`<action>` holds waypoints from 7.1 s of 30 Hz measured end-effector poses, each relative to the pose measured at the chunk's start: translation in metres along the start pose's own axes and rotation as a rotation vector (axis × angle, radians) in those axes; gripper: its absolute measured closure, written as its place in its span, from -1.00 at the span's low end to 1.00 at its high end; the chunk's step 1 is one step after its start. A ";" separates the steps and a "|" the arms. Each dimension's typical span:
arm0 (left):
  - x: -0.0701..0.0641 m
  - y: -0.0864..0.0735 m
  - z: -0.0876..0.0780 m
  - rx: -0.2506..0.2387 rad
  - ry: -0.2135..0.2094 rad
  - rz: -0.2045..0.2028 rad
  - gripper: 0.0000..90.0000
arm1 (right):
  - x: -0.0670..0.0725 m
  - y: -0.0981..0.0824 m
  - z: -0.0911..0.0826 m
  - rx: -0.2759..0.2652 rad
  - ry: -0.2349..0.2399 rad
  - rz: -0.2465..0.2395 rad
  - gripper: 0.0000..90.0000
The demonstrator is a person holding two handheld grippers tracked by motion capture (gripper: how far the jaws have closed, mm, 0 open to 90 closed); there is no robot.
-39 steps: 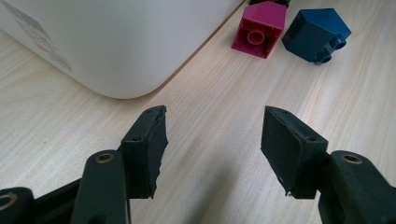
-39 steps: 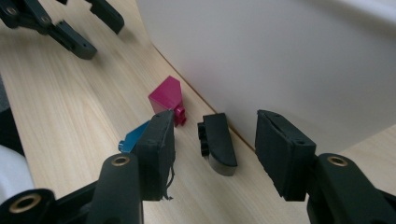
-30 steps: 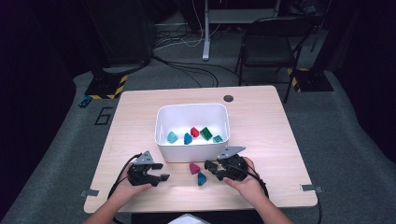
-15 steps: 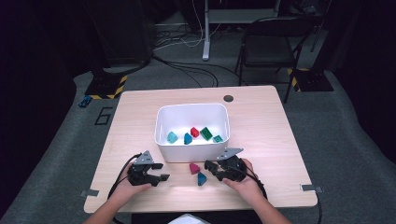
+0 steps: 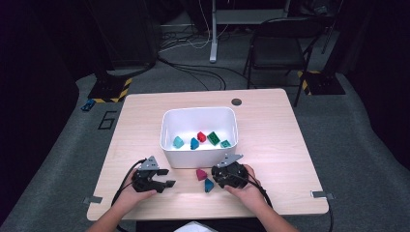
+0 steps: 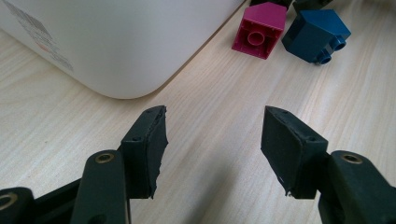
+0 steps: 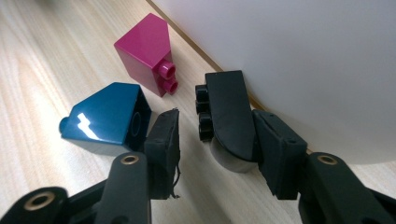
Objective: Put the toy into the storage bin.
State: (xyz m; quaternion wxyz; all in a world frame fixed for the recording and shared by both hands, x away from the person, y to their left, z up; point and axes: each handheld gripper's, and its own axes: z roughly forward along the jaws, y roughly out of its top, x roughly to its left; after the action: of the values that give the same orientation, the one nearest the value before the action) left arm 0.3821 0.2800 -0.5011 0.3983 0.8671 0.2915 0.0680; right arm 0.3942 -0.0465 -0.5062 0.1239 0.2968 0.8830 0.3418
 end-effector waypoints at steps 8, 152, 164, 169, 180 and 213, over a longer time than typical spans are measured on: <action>0.000 0.000 0.000 -0.004 0.005 0.005 -0.10 | 0.002 0.003 0.003 0.002 -0.003 0.021 0.47; 0.002 -0.001 -0.001 0.000 -0.015 0.011 -0.10 | -0.045 0.206 0.026 -0.001 0.041 -0.006 0.16; 0.003 -0.001 0.000 0.007 -0.009 0.017 -0.10 | -0.034 0.205 -0.019 -0.067 0.064 -0.051 0.06; 0.002 -0.001 0.000 0.005 -0.012 -0.001 -0.10 | -0.029 0.197 -0.038 -0.092 0.081 -0.055 0.05; 0.004 -0.001 0.001 0.009 -0.010 -0.002 -0.10 | -0.022 0.170 -0.075 -0.129 0.084 -0.074 0.05; 0.004 -0.001 0.001 0.010 -0.004 -0.002 -0.10 | 0.009 0.083 -0.086 -0.156 0.060 -0.063 0.04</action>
State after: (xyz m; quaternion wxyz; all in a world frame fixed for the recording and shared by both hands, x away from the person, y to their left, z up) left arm 0.3852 0.2822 -0.5030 0.3946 0.8688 0.2921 0.0645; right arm 0.3871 -0.0371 -0.3869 0.1308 0.2479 0.8660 0.4141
